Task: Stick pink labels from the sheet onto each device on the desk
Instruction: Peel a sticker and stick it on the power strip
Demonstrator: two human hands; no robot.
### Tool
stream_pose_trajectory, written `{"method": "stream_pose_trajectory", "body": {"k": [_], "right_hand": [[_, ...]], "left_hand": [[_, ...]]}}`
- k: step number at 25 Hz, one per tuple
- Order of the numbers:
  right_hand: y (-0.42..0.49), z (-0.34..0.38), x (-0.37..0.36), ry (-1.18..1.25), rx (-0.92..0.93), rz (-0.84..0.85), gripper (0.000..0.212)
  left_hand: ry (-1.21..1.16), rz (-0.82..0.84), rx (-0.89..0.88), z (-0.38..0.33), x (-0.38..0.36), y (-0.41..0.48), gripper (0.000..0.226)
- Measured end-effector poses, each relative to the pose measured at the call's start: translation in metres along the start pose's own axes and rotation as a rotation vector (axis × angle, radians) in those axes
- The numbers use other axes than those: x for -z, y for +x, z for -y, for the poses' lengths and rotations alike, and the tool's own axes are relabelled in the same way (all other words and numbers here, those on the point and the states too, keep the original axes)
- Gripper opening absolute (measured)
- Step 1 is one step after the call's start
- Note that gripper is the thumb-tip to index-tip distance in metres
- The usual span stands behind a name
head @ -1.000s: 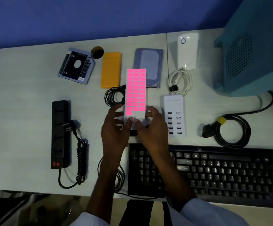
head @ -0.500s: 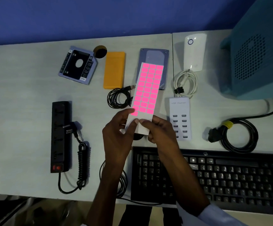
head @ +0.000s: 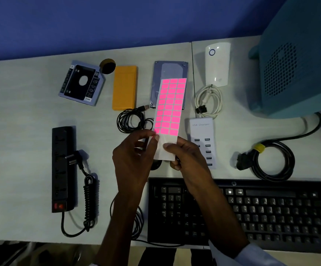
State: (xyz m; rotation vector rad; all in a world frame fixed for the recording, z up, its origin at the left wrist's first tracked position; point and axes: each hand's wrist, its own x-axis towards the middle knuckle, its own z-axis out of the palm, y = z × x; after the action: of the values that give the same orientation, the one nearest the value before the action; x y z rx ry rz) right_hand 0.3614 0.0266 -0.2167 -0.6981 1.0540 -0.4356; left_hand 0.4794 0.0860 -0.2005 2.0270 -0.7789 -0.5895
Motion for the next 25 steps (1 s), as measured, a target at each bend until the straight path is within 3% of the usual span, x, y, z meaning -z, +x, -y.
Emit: {"method": "stream_pose_trajectory", "body": {"k": [6,13,20,25], "right_hand": [[0.0,0.001,0.007,0.007,0.014,0.011,0.027],[0.0,-0.004,0.012,0.027,0.011,0.027,0.03],[-0.005,-0.005,0.012,0.059,0.013,0.026,0.029],[-0.002,-0.011,0.013,0.085,-0.011,0.023,0.022]], "left_hand": [[0.081,0.05,-0.076,0.0,-0.001,0.001,0.026],[0.093,0.002,-0.08,-0.001,-0.003,-0.002,0.012],[0.075,0.076,-0.129,0.003,-0.001,-0.011,0.025],[0.023,0.011,-0.11,0.007,-0.005,-0.017,0.022]]}}
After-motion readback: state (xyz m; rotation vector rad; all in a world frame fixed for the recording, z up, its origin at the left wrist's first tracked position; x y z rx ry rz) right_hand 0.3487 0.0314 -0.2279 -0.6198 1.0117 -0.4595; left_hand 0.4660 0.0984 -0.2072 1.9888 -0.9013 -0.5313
